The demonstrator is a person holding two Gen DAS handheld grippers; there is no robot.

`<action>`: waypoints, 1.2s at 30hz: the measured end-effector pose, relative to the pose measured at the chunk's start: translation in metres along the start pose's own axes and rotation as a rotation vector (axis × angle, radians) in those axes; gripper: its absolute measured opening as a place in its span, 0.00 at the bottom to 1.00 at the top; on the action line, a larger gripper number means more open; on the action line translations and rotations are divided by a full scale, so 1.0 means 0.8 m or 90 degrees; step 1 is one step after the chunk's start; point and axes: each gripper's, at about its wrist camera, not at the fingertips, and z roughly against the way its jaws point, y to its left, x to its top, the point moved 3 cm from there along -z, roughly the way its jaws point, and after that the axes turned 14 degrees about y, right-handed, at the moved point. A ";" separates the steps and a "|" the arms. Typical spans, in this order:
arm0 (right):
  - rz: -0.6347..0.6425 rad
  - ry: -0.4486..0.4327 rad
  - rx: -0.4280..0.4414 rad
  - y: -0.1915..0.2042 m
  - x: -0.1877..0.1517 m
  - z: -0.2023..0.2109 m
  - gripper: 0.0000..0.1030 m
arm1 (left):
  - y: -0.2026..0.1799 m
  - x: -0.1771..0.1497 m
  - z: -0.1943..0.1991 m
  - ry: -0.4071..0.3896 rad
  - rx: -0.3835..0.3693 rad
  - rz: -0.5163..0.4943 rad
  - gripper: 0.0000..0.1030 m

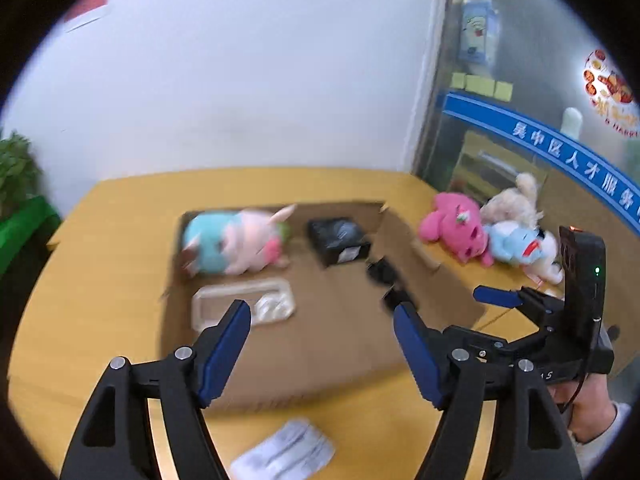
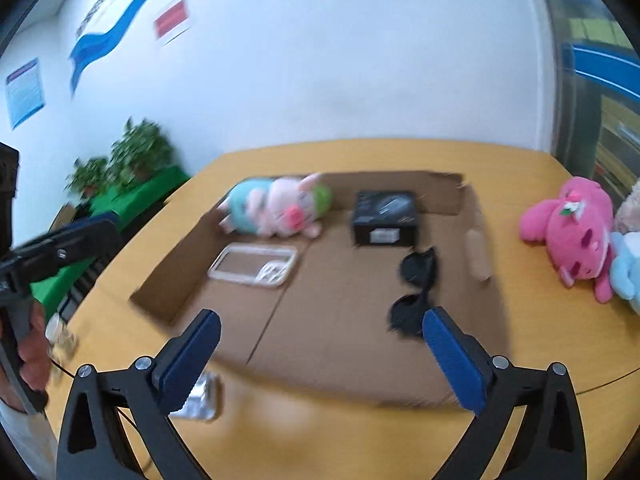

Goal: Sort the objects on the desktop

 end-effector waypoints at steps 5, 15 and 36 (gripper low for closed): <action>0.074 0.057 0.060 0.062 -0.055 -0.046 1.00 | 0.039 -0.079 -0.013 0.055 0.049 0.058 0.72; 0.181 0.152 0.096 0.124 -0.108 -0.129 0.95 | 0.068 -0.162 -0.084 0.157 0.061 0.128 0.72; 0.175 0.167 0.127 0.155 -0.114 -0.171 0.51 | 0.084 -0.186 -0.125 0.188 -0.003 0.173 0.35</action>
